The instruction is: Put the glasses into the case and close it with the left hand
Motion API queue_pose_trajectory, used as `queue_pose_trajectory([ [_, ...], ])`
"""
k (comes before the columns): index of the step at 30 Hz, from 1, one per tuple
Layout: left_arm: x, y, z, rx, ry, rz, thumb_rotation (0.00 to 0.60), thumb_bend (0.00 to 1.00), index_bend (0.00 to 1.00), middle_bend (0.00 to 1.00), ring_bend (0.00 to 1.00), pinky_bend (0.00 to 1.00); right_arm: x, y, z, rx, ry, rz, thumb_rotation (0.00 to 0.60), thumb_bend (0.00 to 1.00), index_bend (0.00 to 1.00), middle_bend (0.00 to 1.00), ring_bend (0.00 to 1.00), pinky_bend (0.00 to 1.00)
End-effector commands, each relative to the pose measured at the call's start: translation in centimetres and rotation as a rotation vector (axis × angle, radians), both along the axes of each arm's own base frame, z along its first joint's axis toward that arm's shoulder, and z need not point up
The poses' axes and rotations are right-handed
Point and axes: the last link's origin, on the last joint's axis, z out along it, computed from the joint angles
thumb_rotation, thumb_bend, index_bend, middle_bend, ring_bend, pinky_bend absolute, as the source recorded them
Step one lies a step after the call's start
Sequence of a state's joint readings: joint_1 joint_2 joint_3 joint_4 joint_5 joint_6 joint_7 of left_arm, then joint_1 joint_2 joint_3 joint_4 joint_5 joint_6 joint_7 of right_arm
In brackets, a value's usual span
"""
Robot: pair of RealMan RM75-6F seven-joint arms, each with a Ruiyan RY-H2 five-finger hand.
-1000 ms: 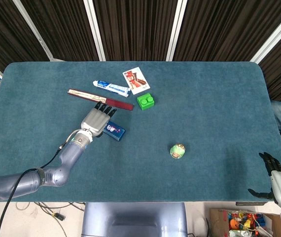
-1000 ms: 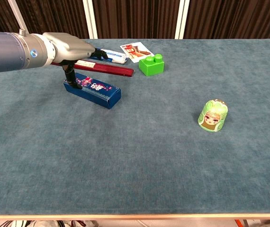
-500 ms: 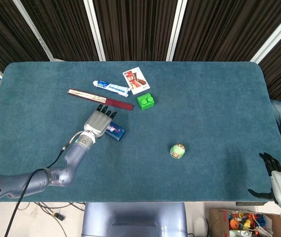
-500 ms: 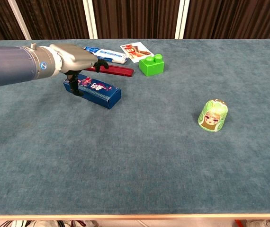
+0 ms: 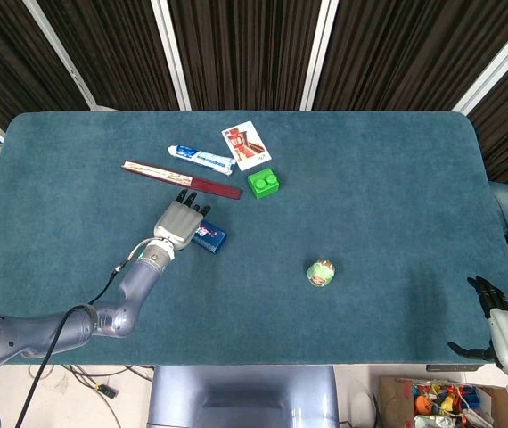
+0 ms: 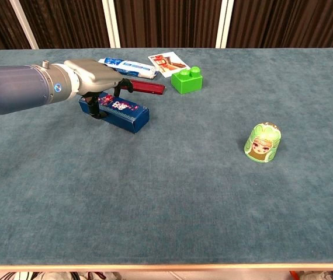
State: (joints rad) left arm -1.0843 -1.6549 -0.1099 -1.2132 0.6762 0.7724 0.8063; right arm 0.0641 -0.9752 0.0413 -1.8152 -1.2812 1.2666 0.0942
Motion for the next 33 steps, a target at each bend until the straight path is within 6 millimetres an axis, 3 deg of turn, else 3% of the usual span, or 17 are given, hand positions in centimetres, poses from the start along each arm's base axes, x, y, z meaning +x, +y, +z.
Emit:
queue_pose_trajectory([
  [1, -0.1, 0.0, 0.0, 0.001, 0.001, 0.000, 0.600, 0.35, 0.14, 0.32, 0.00, 0.00, 0.0, 0.0, 0.0, 0.001, 0.000, -0.001, 0.600, 0.12, 0.00, 0.00, 0.00, 0.17],
  [10, -0.3, -0.2, -0.2, -0.003, 0.011, -0.002, 0.600, 0.36, 0.14, 0.31, 0.00, 0.00, 0.0, 0.0, 0.0, 0.006, -0.003, -0.006, 0.600, 0.12, 0.00, 0.00, 0.00, 0.17],
  [18, -0.1, -0.5, 0.4, 0.000, 0.015, -0.004, 0.600, 0.29, 0.00, 0.05, 0.00, 0.00, 0.0, 0.0, 0.0, 0.012, 0.003, -0.009, 0.600, 0.12, 0.00, 0.00, 0.00, 0.17],
  [24, 0.3, -1.2, 2.9, 0.061, -0.053, 0.003, 0.600, 0.28, 0.00, 0.02, 0.00, 0.00, 0.0, -0.1, 0.0, 0.009, 0.008, -0.006, 0.600, 0.12, 0.00, 0.00, 0.00, 0.17],
  [27, -0.2, -2.3, 5.1, 0.122, -0.106, 0.011, 0.600, 0.28, 0.00, 0.01, 0.00, 0.00, 0.0, -0.1, 0.1, 0.002, 0.018, 0.004, 0.600, 0.12, 0.00, 0.00, 0.00, 0.17],
  [33, -2.5, -6.8, 9.1, 0.190, -0.138, 0.053, 0.600, 0.28, 0.00, 0.00, 0.00, 0.00, 0.3, -0.2, 0.2, -0.023, 0.063, 0.066, 0.600, 0.12, 0.00, 0.00, 0.00, 0.17],
])
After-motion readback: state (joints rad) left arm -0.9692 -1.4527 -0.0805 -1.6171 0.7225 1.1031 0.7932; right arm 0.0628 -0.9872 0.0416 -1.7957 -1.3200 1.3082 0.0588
